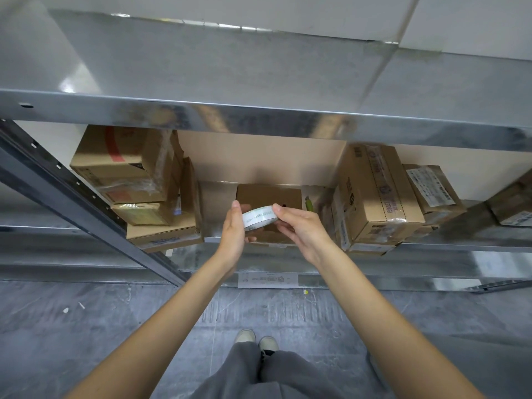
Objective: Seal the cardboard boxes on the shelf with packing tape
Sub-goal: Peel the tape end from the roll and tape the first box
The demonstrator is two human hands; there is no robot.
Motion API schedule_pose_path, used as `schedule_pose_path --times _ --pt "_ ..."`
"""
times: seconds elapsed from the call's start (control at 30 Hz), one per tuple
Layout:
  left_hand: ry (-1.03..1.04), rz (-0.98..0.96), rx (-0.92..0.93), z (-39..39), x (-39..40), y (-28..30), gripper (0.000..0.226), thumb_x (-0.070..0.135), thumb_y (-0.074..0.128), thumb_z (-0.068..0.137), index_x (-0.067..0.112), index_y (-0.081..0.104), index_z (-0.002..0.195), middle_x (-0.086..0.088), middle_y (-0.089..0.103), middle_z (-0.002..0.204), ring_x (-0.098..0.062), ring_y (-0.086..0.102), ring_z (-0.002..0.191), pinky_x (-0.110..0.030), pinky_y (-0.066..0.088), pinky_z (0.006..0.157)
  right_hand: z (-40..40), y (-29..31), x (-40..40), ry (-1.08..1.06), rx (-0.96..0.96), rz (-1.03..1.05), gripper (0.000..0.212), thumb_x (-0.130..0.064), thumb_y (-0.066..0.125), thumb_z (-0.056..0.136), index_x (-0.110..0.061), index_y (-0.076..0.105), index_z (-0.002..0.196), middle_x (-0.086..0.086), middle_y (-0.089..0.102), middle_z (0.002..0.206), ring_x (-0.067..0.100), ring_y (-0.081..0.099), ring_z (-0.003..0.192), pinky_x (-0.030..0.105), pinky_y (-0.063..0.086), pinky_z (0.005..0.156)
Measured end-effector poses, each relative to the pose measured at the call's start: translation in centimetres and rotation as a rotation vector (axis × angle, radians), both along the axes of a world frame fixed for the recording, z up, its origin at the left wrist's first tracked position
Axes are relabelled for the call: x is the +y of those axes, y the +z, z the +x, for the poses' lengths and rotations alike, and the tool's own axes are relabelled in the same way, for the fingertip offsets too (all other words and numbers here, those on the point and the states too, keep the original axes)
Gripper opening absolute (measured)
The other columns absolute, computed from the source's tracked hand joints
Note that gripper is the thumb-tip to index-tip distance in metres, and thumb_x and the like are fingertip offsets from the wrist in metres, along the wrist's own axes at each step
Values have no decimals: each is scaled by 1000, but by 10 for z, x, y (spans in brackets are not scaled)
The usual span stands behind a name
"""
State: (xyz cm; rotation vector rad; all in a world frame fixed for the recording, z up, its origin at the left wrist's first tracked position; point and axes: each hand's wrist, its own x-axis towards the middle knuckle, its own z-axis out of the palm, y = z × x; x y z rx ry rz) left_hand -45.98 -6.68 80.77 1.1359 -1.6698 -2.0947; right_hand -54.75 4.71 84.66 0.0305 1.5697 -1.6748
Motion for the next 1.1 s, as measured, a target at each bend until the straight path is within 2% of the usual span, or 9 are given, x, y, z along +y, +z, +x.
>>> schedule_pose_path --times 0.2,0.37,0.43,0.57,0.67,0.8,0.93,1.0,1.1 --pt "20 -20 81 1 -5 2 47 41 20 106 12 55 119 -23 64 113 -23 66 90 -25 50 63 -1 -4 1 -5 -88 -110 28 -12 66 89 1 67 114 10 71 112 17 64 110 27 48 100" --pt "43 237 140 7 -7 12 27 17 30 106 17 54 117 -22 54 126 -31 56 118 -35 54 88 -9 0 7 143 19 -29 30 -10 72 83 6 66 108 10 72 101 16 67 99 27 52 95" --pt "3 327 132 11 -7 19 25 18 38 104 13 57 120 -22 55 127 -31 56 118 -39 52 95 -8 -2 6 160 52 12 31 -7 72 83 9 64 108 11 70 98 18 67 95 30 52 96" --pt "-192 115 99 21 -7 22 40 43 66 86 10 64 108 -12 61 115 -25 60 113 -43 53 97 -8 -1 7 177 34 20 26 -5 71 84 3 63 107 10 68 96 17 65 95 29 51 96" --pt "-284 -58 125 24 -8 17 39 44 81 74 11 68 93 -3 66 96 -17 64 97 -43 53 94 -13 1 9 229 -14 0 30 -2 68 86 3 60 114 10 68 95 16 65 94 24 51 93" --pt "-279 -127 142 23 -6 14 41 52 76 67 15 72 83 -2 67 89 -15 60 90 -37 47 85 -15 2 12 264 -42 -3 31 3 64 86 6 57 116 10 66 90 14 63 87 22 51 89" --pt "-240 -102 152 23 1 13 34 49 75 68 17 73 80 0 67 86 -18 60 91 -50 50 92 -17 3 13 258 5 11 22 2 65 86 5 61 108 8 67 86 13 63 85 20 52 87" --pt "-220 -90 150 23 4 13 26 46 74 72 21 74 78 3 67 83 -19 61 92 -52 49 95 -16 3 13 251 38 21 26 1 66 86 8 60 110 8 66 85 12 63 84 19 52 83" --pt "-211 -96 137 25 6 13 33 52 73 69 20 74 78 2 67 83 -19 61 92 -51 50 93 -17 3 13 277 50 31 31 0 66 86 10 59 114 9 65 88 14 62 86 20 51 85"
